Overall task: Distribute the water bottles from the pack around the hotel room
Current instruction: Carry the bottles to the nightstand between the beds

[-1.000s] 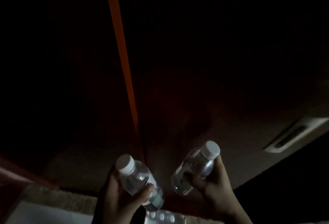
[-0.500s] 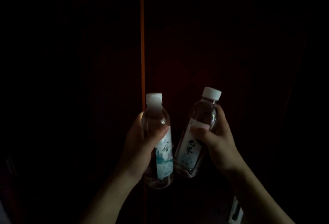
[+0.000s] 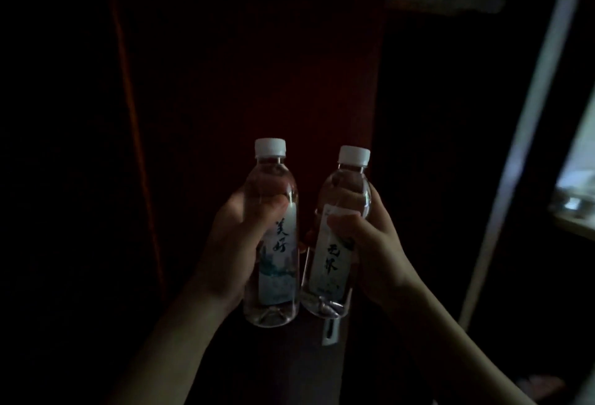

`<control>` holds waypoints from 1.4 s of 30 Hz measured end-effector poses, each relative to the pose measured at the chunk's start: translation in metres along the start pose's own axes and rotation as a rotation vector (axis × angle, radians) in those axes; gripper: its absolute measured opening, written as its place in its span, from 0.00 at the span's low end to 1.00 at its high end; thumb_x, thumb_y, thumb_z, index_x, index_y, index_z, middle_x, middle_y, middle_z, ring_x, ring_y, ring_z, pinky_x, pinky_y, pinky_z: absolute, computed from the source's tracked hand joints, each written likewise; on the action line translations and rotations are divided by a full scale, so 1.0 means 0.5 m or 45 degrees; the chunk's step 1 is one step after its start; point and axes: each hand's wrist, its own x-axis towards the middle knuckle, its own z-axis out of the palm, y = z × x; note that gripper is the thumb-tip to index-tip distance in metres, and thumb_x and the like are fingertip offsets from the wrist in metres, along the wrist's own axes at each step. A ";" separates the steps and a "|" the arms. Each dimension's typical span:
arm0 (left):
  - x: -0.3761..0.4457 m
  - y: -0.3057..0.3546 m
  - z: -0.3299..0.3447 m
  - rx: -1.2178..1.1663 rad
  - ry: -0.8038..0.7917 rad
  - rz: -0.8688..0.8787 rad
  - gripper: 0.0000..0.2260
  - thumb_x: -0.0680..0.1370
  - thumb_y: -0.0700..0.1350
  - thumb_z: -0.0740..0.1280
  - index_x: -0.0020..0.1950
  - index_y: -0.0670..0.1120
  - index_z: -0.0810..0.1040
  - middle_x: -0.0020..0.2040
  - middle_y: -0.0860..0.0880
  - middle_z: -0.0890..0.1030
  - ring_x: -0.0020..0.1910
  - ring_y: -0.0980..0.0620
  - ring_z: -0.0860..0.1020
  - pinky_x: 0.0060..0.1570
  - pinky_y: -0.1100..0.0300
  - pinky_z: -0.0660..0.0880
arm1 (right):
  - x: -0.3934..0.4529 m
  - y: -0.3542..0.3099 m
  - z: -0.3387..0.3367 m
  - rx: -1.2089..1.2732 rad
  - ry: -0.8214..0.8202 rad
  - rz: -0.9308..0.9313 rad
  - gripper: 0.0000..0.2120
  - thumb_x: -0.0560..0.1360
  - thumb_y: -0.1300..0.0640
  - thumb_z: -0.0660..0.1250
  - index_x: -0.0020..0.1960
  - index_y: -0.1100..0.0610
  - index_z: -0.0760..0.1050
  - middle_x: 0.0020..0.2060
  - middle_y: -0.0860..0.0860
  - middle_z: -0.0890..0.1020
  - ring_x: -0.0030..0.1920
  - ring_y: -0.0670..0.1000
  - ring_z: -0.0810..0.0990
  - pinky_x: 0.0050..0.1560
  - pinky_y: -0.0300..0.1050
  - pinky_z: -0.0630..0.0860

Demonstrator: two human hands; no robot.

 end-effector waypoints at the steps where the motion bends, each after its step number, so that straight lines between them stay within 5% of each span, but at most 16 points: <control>1: 0.006 -0.002 0.028 -0.044 -0.070 -0.023 0.16 0.72 0.52 0.65 0.56 0.44 0.77 0.42 0.47 0.84 0.36 0.49 0.83 0.33 0.58 0.80 | -0.016 -0.015 -0.023 -0.015 0.059 -0.013 0.22 0.63 0.56 0.71 0.57 0.51 0.74 0.43 0.51 0.81 0.43 0.53 0.82 0.43 0.51 0.81; 5: 0.013 -0.023 0.189 -0.223 -0.373 -0.100 0.24 0.71 0.51 0.66 0.59 0.35 0.74 0.40 0.44 0.81 0.32 0.51 0.81 0.29 0.61 0.77 | -0.105 -0.097 -0.148 -0.082 0.390 -0.084 0.21 0.62 0.59 0.71 0.55 0.55 0.74 0.39 0.52 0.80 0.38 0.53 0.80 0.41 0.55 0.78; 9: -0.005 -0.047 0.409 -0.327 -0.634 -0.083 0.20 0.69 0.51 0.70 0.55 0.41 0.77 0.42 0.45 0.82 0.33 0.50 0.82 0.30 0.59 0.78 | -0.231 -0.202 -0.299 -0.156 0.714 -0.139 0.17 0.65 0.63 0.68 0.54 0.56 0.75 0.34 0.51 0.81 0.33 0.52 0.80 0.36 0.51 0.80; 15: -0.063 -0.079 0.770 -0.461 -0.969 -0.194 0.35 0.60 0.60 0.78 0.58 0.38 0.77 0.40 0.40 0.82 0.31 0.44 0.82 0.30 0.54 0.78 | -0.444 -0.366 -0.544 -0.394 1.066 -0.224 0.26 0.62 0.55 0.75 0.60 0.54 0.75 0.43 0.57 0.80 0.41 0.58 0.81 0.43 0.54 0.79; 18: -0.090 -0.091 0.929 -0.519 -1.097 -0.263 0.41 0.59 0.60 0.78 0.60 0.33 0.75 0.41 0.36 0.81 0.34 0.41 0.82 0.33 0.53 0.78 | -0.528 -0.443 -0.644 -0.414 1.141 -0.262 0.22 0.67 0.60 0.71 0.60 0.53 0.75 0.38 0.56 0.80 0.36 0.56 0.81 0.39 0.52 0.80; 26: -0.128 -0.138 1.242 -0.613 -1.305 -0.368 0.32 0.63 0.57 0.71 0.56 0.34 0.76 0.37 0.40 0.82 0.30 0.41 0.82 0.30 0.53 0.79 | -0.664 -0.548 -0.865 -0.445 1.327 -0.213 0.35 0.62 0.55 0.75 0.66 0.63 0.69 0.41 0.63 0.76 0.38 0.60 0.79 0.37 0.52 0.81; 32: -0.070 -0.220 1.417 -0.669 -1.445 -0.410 0.31 0.64 0.58 0.71 0.56 0.35 0.77 0.39 0.40 0.83 0.33 0.39 0.82 0.34 0.50 0.80 | -0.669 -0.556 -1.002 -0.639 1.473 -0.176 0.15 0.67 0.59 0.70 0.50 0.65 0.75 0.39 0.63 0.75 0.32 0.58 0.80 0.34 0.51 0.81; 36: 0.009 -0.283 1.514 -0.766 -1.468 -0.385 0.27 0.63 0.56 0.72 0.55 0.40 0.78 0.42 0.39 0.84 0.31 0.39 0.82 0.31 0.50 0.80 | -0.621 -0.556 -1.122 -0.774 1.522 -0.156 0.13 0.65 0.56 0.72 0.45 0.62 0.78 0.38 0.63 0.77 0.33 0.58 0.82 0.35 0.50 0.82; 42: 0.195 -0.365 1.683 -0.871 -1.491 -0.365 0.27 0.63 0.56 0.71 0.55 0.41 0.77 0.43 0.38 0.83 0.31 0.39 0.82 0.30 0.51 0.80 | -0.487 -0.554 -1.336 -0.787 1.518 -0.163 0.38 0.61 0.50 0.75 0.65 0.66 0.69 0.40 0.60 0.81 0.36 0.59 0.83 0.37 0.50 0.81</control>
